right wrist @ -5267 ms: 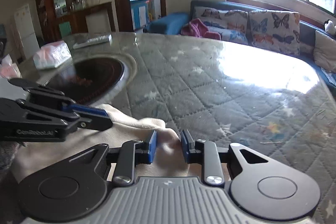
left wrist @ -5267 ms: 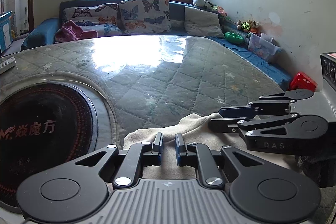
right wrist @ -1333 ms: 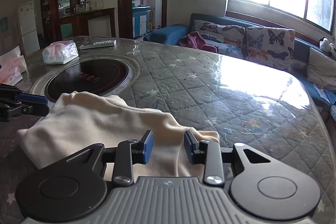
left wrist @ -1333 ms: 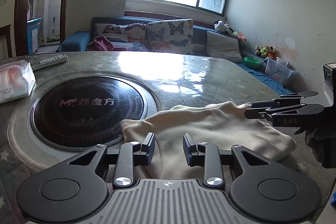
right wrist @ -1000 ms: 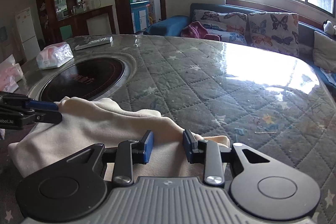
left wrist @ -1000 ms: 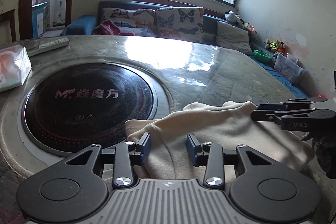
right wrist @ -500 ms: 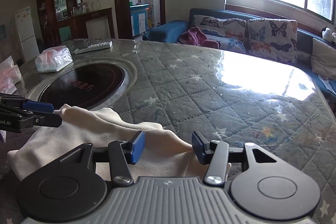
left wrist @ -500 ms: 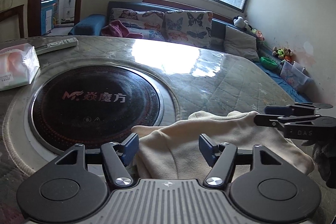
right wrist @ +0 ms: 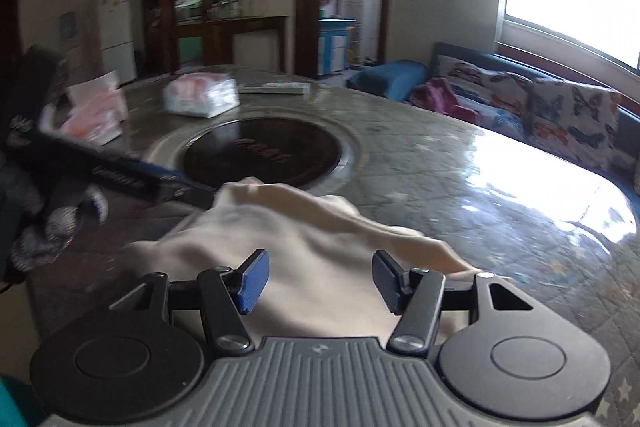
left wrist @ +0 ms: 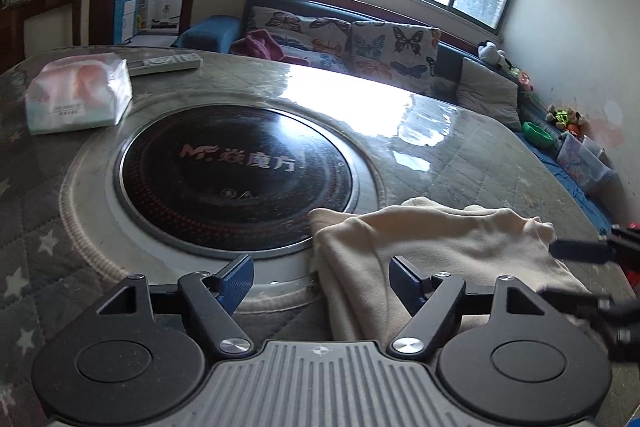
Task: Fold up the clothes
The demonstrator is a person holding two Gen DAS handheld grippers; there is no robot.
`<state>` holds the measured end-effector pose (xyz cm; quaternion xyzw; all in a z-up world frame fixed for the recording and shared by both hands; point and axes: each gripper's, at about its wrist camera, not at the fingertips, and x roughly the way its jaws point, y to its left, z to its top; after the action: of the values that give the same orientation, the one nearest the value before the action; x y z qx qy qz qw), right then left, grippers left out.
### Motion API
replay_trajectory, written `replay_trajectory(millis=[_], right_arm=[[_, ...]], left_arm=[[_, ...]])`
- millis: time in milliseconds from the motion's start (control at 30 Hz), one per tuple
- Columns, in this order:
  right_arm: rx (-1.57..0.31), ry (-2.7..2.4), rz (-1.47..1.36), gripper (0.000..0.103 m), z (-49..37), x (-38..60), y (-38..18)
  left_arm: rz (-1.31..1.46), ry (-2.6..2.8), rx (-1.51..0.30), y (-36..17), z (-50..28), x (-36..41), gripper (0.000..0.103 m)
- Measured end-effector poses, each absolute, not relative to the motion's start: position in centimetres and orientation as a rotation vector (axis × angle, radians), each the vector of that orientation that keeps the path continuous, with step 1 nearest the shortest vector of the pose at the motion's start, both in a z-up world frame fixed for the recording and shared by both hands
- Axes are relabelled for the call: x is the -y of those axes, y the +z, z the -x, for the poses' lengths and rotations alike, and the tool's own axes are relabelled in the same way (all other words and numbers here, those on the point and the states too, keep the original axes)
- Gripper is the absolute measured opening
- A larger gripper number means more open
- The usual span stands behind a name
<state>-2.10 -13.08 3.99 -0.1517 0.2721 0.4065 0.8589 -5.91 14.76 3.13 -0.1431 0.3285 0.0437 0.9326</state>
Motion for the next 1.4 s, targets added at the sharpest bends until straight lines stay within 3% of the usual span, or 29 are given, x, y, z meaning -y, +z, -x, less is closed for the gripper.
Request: replay_trajectory(millis=[433,600,667,833,1133,1400], right_arm=[[-0.568,0.937,0.375,0.073,6.3,9.7,3.0],[-0.583,0.945,0.361,0.082,7.3,9.8,2.5],[-0.581,0.959,0.361,0.092,7.6,9.8,2.6],[-0.562,1.007,0.359,0.103,8.2,9.3,2.6],[-0.539,1.013,0.414,0.101,8.6,7.3,2.7],[-0.511,1.034,0.620,0.074,9.5,4.1,1.8]], left_arm=[[0.274,0.117,-0.698,3.0,8.1,-14.4,0.093],[0.245,0.102,-0.673,3.3,9.1,-13.7,0.103],[0.245,0.093,-0.649,3.5,9.5,-13.7,0.103],[0.253,0.112,-0.614,3.9,10.1,-13.8,0.103],[0.302,0.155,-0.644,3.6,10.5,-15.7,0.103],[0.441,0.182,-0.658,2.9,11.1,-18.1,0.102]])
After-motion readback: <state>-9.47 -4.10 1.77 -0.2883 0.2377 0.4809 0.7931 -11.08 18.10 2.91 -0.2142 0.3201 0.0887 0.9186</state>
